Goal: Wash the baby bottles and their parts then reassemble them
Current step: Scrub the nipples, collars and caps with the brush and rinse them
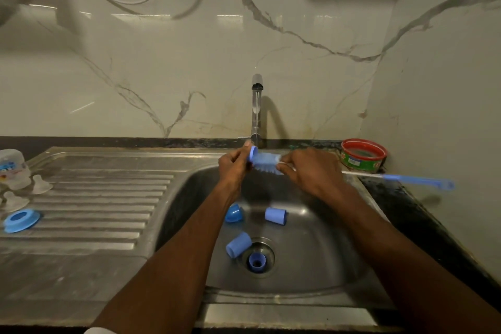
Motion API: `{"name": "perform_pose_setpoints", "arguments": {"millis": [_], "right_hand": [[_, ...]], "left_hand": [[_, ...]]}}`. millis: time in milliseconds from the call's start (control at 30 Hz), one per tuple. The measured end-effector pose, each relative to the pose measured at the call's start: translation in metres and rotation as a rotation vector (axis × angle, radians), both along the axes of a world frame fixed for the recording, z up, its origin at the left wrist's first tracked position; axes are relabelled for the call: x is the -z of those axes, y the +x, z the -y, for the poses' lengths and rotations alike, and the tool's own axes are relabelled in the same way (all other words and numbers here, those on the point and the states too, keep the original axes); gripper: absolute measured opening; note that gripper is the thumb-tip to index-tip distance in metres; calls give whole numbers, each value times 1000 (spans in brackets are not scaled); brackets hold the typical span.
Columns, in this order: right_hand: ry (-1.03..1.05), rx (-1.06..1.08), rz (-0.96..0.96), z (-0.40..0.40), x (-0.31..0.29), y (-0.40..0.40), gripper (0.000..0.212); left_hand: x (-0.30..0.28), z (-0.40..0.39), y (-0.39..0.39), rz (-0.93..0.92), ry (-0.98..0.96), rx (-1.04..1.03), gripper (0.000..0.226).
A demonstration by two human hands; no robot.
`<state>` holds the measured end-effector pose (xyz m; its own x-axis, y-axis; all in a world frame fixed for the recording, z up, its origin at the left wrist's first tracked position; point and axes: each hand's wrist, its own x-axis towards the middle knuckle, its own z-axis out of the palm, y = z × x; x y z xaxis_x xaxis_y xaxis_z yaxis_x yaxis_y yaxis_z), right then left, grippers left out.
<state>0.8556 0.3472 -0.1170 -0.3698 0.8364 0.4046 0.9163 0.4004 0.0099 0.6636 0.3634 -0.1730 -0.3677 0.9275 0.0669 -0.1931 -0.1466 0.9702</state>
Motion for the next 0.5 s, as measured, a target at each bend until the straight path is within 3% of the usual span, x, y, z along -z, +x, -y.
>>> {"name": "perform_pose_setpoints", "arguments": {"millis": [133, 200, 267, 367, 500], "right_hand": [[90, 105, -145, 3, 0, 2, 41], [85, 188, -157, 6, 8, 2, 39], [-16, 164, -105, 5, 11, 3, 37], [-122, 6, -87, 2, -1, 7, 37], [23, 88, -210, 5, -9, 10, 40]], "left_hand": [[-5, 4, 5, 177, -129, 88, 29], [-2, 5, 6, 87, -144, 109, 31], [1, 8, 6, -17, -99, 93, 33], [0, 9, 2, 12, -18, 57, 33], [-8, 11, 6, 184, -37, 117, 26]]}}
